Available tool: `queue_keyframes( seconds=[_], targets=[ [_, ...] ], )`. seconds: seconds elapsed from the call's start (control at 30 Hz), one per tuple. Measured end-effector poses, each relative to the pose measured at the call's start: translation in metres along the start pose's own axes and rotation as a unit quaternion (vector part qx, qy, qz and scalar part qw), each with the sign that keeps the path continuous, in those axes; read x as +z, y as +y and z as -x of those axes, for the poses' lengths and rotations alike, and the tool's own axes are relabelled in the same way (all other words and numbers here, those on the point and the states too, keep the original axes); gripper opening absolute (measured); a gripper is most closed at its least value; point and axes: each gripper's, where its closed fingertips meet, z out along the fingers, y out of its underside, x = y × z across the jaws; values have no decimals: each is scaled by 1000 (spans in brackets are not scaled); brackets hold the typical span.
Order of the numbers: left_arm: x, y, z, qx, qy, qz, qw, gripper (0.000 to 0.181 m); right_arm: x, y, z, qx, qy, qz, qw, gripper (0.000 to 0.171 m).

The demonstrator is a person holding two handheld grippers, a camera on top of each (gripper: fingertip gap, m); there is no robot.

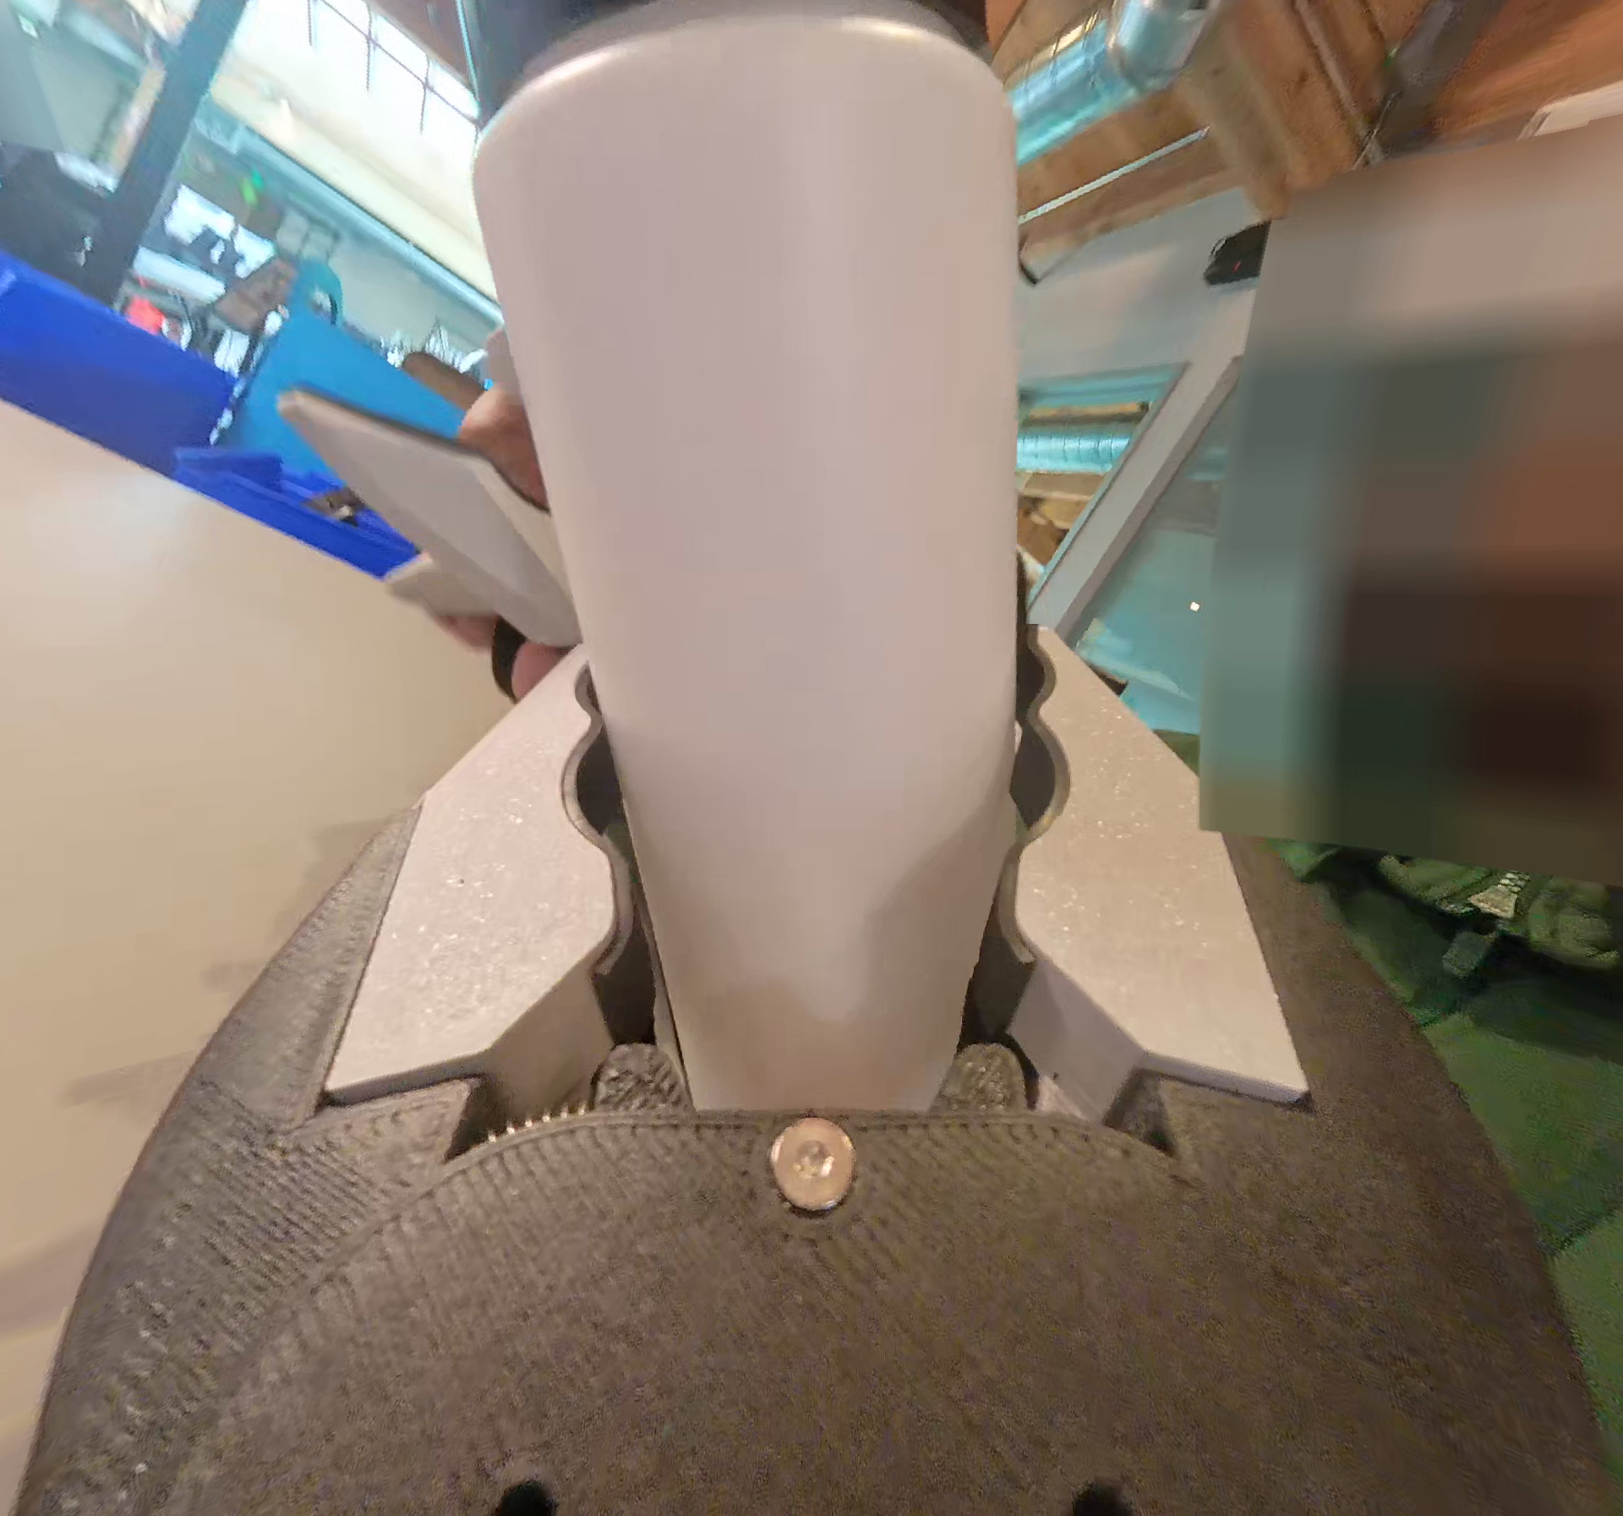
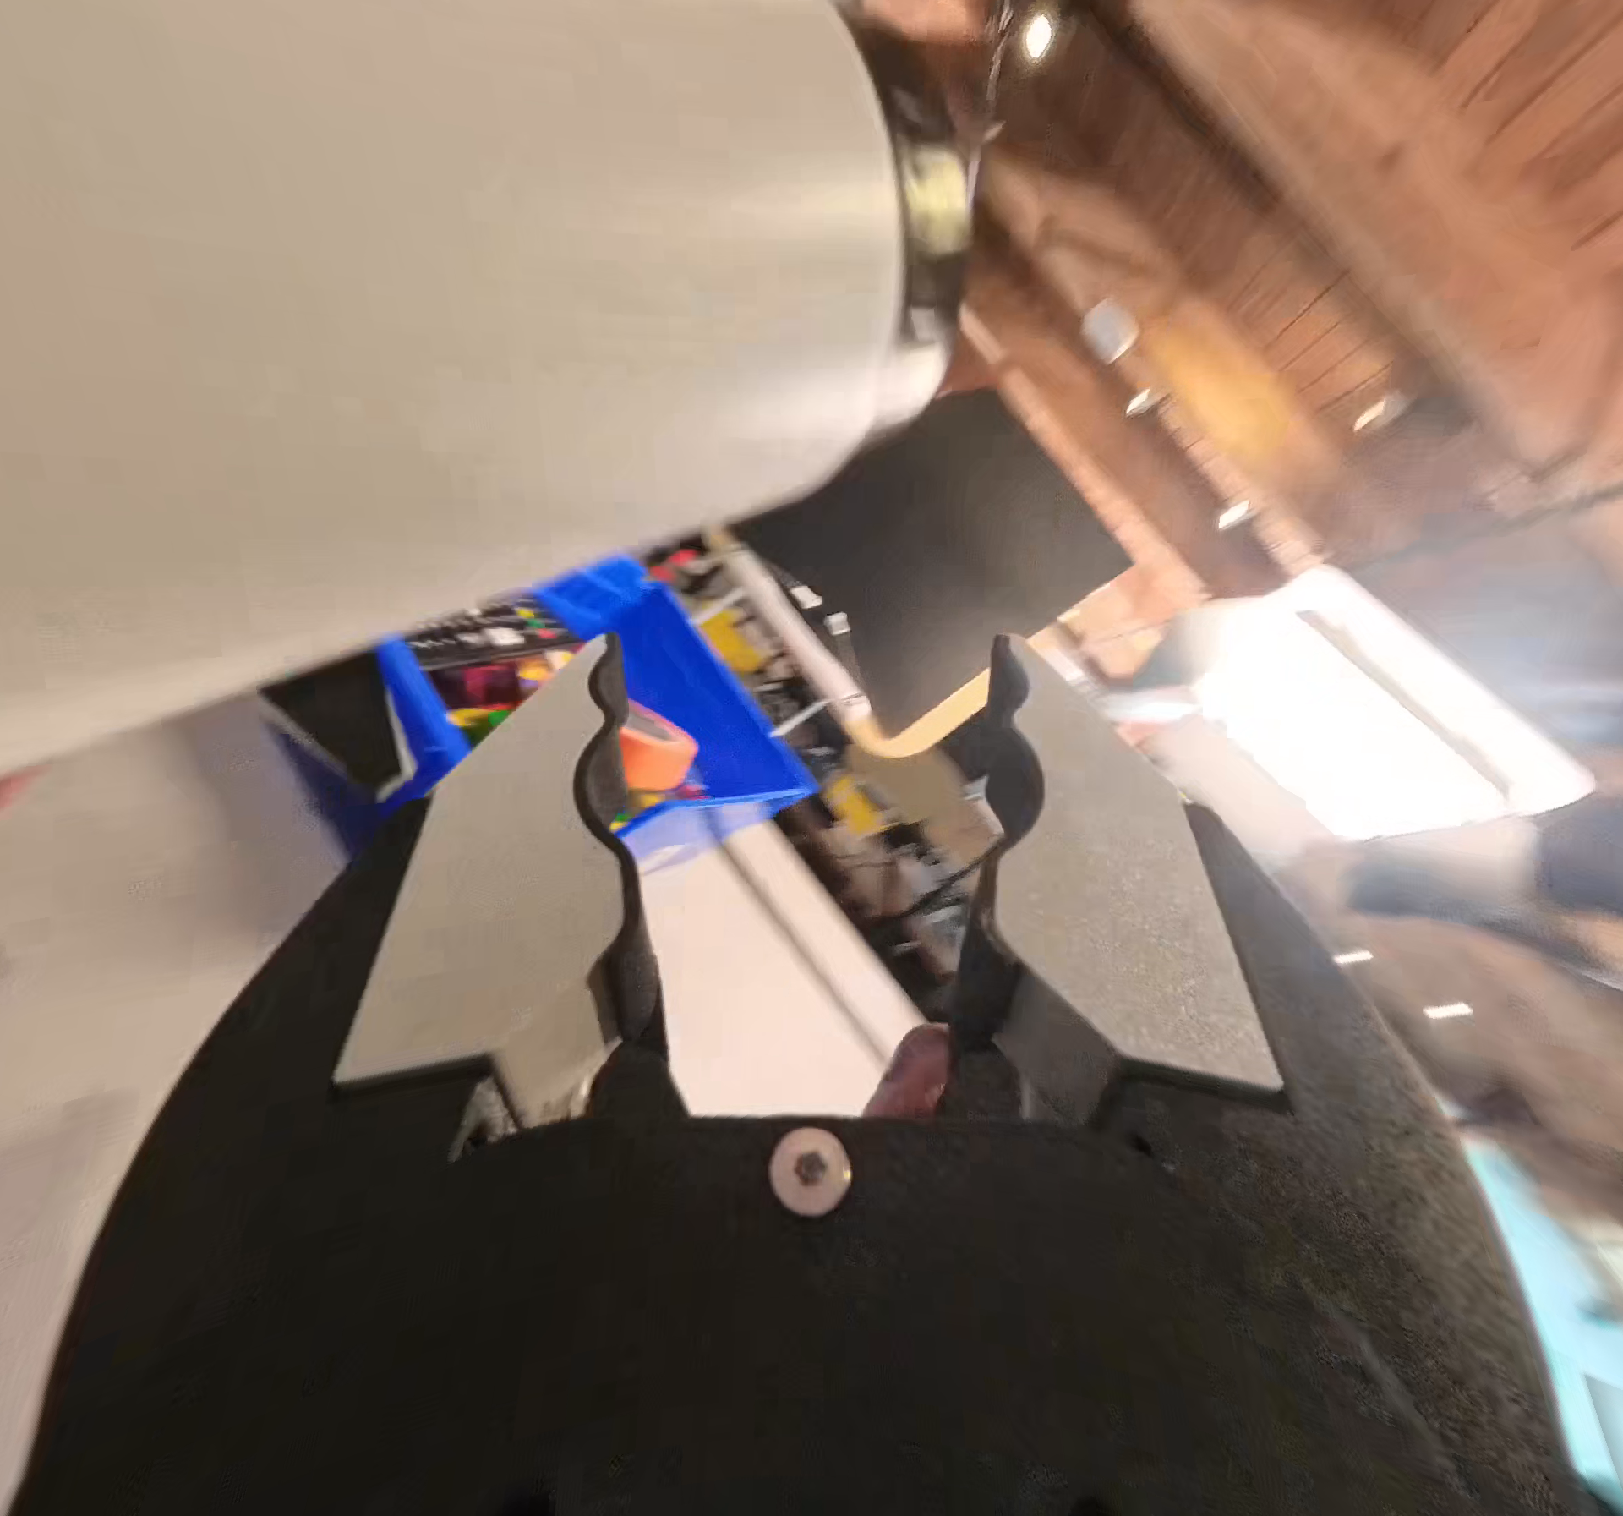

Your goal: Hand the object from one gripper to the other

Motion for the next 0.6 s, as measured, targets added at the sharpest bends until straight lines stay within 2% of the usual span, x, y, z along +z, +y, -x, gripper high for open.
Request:
queue_keyframes(
  seconds=[0.1, 0.17, 0.23, 0.37, 0.47, 0.53, 0.6],
  targets=[
    [-9, -20, -5, 8, 10, -51, 999, 92, 4, 23, 5, 130, -60, 35, 989, 85],
    [-15, -29, 0, 29, -20, -71, 997, 92, 2, 33, 13, 220, -116, 42, 968, 86],
    [-21, -36, 9, 64, -68, -77, 993, 91, -2, 31, 18, 320, -173, 26, 931, 85],
    [-29, -47, 19, 150, -155, -80, 973, 92, -16, 4, 12, 486, -270, -49, 830, 85],
    [-34, -53, 25, 191, -203, -86, 957, 92, -29, -27, 10, 539, -334, -105, 766, 91],
    [-35, -54, 28, 207, -223, -83, 949, 92, -31, -44, 15, 542, -357, -115, 752, 94],
    [-32, -49, 31, 227, -237, -64, 943, 92, -29, -59, 26, 529, -377, -109, 752, 100]
  ],
)
